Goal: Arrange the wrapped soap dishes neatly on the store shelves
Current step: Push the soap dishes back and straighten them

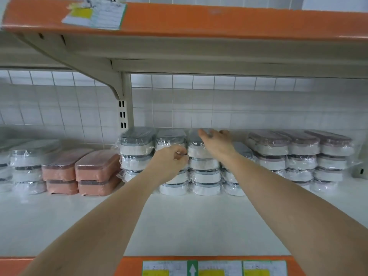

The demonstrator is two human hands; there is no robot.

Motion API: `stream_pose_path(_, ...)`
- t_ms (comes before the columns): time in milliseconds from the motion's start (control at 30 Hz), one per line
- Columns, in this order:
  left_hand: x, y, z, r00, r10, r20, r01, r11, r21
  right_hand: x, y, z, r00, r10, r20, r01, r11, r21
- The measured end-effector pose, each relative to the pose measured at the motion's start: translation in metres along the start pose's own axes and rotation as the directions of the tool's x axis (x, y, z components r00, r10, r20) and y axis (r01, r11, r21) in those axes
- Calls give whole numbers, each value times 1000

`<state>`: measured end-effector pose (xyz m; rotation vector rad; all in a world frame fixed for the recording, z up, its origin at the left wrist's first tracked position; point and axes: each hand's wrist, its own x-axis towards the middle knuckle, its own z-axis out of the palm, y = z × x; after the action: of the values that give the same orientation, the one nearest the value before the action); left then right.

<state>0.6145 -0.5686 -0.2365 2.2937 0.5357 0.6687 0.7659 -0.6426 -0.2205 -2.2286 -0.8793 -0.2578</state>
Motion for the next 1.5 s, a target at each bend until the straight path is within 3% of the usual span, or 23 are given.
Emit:
stream_pose_path(67,1,-3,-2,1000,-1,-2,1,1000,-3,-7,5,1,998,-59,-26,61,994,92)
stream_pose_path(167,0,-6,-3,1000,2,1,-2,1000,1,-23,26,11,936,-306,-174,281,947,-155)
stream_pose_path(200,0,-7,-3,1000,3,5,-3,1000,4,-22,30,13,933,-319,-166,286,938,-196)
stream_pose_path(300,2,-6,1,1000,24,15,-25,999,35,-12,23,7,960,-279,-5,274,948,-162)
stream_pose_path(433,5,0,8,998,61,23,-62,997,44,-6,12,-8,938,-173,302,261,923,-283)
stream_pose_path(700,18,44,29,987,160,33,-163,976,148,-25,33,-54,942,-101,319,244,860,-448)
stream_pose_path(900,21,101,81,967,231,108,-248,951,185,-55,85,-123,976,-20,217,131,851,-509)
stream_pose_path(1033,10,147,126,942,274,193,-311,929,202,-90,134,-186,978,109,179,-3,862,-508)
stream_pose_path(1233,-17,235,206,885,378,271,-428,890,157,-150,222,-284,953,294,75,-209,813,-544)
stream_pose_path(1500,-86,377,355,821,438,368,-476,879,16,-234,353,-421,914,405,-22,-351,764,-541)
